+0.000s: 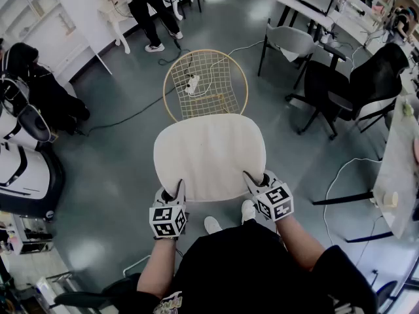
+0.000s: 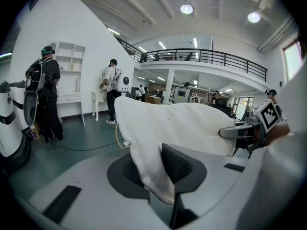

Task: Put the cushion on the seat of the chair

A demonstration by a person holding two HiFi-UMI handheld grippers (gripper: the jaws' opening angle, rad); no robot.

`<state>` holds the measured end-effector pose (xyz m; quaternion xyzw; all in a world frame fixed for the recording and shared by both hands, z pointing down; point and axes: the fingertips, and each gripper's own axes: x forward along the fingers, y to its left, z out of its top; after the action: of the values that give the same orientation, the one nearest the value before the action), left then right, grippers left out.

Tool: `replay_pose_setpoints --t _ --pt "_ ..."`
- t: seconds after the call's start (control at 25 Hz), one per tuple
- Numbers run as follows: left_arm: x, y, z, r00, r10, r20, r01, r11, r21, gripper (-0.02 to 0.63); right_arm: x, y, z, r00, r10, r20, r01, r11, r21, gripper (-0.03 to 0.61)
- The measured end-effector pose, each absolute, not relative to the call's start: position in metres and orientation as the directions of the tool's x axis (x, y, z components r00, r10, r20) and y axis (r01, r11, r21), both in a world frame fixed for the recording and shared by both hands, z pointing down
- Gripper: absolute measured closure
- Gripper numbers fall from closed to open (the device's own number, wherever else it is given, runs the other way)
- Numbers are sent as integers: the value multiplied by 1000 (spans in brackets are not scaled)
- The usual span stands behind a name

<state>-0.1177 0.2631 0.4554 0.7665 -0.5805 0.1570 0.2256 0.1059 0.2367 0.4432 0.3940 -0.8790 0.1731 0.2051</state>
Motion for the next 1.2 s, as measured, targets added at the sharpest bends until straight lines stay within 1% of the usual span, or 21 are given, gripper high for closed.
replay_pose_setpoints --t 0.72,1.2 --pt "-132 267 454 277 -833 479 -960 -220 173 522 92 237 445 -627 -608 488 -741 658 -133 508" --pt "-168 260 446 285 -845 452 -957 -227 178 521 55 230 432 -616 -624 482 -745 660 -98 508"
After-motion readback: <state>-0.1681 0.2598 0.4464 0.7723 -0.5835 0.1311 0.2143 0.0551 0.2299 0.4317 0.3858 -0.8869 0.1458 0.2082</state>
